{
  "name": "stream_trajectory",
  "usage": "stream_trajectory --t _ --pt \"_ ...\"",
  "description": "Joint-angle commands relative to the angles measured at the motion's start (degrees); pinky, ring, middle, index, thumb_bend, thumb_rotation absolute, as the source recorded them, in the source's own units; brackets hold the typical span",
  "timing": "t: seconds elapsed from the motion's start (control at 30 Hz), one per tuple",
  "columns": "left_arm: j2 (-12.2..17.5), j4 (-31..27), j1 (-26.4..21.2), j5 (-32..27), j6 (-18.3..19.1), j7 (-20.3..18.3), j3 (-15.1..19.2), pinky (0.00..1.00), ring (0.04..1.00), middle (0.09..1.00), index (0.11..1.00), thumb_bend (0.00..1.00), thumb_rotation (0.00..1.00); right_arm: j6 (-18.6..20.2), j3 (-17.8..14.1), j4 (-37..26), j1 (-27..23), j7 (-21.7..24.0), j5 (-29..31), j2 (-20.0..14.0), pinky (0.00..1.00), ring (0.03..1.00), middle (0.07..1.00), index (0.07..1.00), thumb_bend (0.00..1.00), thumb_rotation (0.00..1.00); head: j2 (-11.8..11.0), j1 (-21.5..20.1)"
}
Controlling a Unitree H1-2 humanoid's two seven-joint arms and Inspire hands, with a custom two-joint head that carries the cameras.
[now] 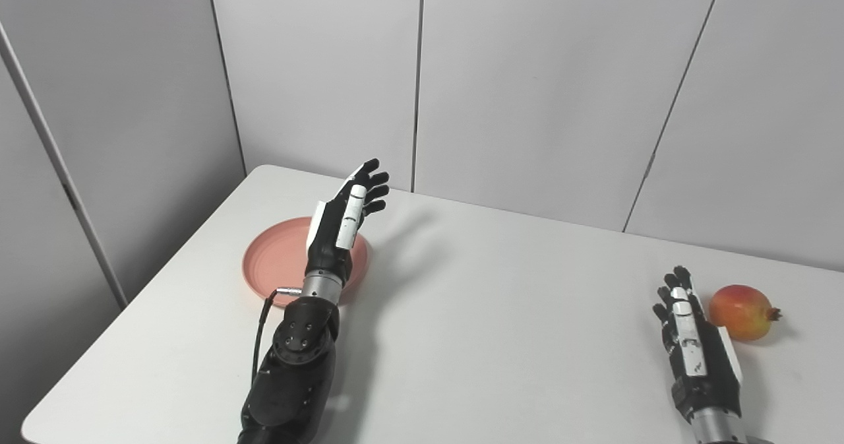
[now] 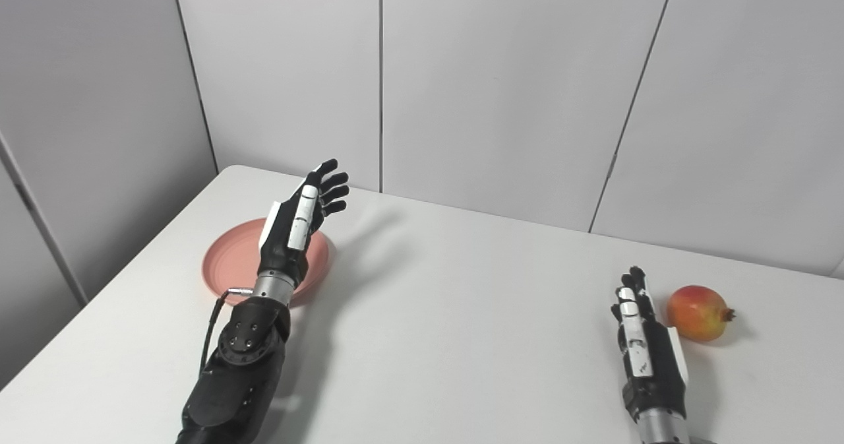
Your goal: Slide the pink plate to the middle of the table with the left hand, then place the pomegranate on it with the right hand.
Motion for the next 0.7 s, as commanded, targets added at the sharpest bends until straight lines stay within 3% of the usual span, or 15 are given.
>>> stream_trajectory --t 0.0,0.17,0.33,0.53,0.67 --pt "3.03 0.05 -3.42 3.74 -3.47 1.74 -0.37 0.80 0.778 0.796 0.804 0.70 1.00 -3.16 -0.13 0.35 -0.03 0.54 0.68 0.32 1.00 1.000 1.000 1.000 0.49 0.88 0.02 0.15" --pt "5.02 2.42 -4.10 3.31 -4.09 2.31 0.95 0.84 0.789 0.801 0.803 0.72 1.00 -3.64 -0.15 0.96 -0.21 0.60 0.62 0.38 1.00 1.000 1.000 1.000 0.48 0.88 -0.35 0.34" --pt "7.11 6.08 -5.06 2.31 -6.70 2.25 2.52 0.77 0.789 0.797 0.797 0.71 1.00 -3.95 -0.26 1.29 -0.35 0.83 0.78 0.34 1.00 1.000 1.000 1.000 0.48 0.88 -0.43 0.33" --pt "9.79 8.09 -5.03 4.69 -6.57 4.52 2.95 0.86 0.813 0.811 0.816 0.68 1.00 -4.94 -0.21 2.61 -0.78 1.11 0.64 0.06 1.00 1.000 1.000 1.000 0.50 0.88 -0.68 0.33" --pt "11.17 9.18 -5.11 5.85 -7.17 6.44 3.45 0.83 0.800 0.800 0.811 0.68 1.00 -5.07 -0.24 2.57 -0.72 1.06 0.66 0.05 1.00 1.000 1.000 1.000 0.48 0.89 -0.88 0.46"
